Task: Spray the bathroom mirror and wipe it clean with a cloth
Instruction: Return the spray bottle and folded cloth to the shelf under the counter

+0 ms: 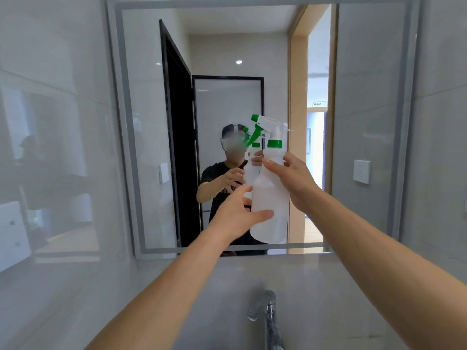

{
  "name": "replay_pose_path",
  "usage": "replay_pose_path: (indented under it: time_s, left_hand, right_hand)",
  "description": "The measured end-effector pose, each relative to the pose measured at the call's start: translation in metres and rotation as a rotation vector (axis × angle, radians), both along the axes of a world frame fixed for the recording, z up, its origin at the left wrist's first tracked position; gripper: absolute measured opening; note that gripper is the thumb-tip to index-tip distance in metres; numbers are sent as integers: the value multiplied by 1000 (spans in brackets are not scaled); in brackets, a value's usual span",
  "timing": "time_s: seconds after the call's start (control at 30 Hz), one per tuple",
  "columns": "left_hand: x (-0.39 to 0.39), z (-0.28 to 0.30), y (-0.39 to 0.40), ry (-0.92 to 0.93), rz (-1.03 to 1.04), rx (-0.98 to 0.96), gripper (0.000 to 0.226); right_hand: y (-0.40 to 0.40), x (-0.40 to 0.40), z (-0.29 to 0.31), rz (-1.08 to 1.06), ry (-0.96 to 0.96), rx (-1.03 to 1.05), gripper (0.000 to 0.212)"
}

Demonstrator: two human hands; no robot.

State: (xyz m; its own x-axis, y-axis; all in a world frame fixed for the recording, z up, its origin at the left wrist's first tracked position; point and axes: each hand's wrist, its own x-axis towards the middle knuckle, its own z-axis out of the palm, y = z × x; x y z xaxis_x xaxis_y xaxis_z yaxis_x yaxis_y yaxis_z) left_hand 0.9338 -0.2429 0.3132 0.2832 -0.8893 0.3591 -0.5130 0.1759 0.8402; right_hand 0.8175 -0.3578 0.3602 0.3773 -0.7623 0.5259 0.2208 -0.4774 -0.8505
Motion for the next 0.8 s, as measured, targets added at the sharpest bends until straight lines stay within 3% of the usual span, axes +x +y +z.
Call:
replay_pose_path:
  time_s: [0.1, 0.4, 0.5, 0.67, 0.8]
  left_hand:
    - [-1, -13, -8, -14, 81, -32, 78]
    - [18, -25, -9, -5, 166, -120, 67]
    - [27, -25, -6, 20, 154, -128, 69]
    - [41, -29, -1, 33, 140, -146, 75]
    - [45, -39, 7, 59, 156, -148, 74]
  right_hand:
    - [7, 10, -5, -29, -4, 0, 36]
    - [17, 23, -20, 20, 43, -23, 37]
    - [20, 25, -30, 123, 54, 83, 27]
    - [23, 31, -55, 157, 65, 329, 45]
    - [24, 33, -67, 201, 68, 385, 38]
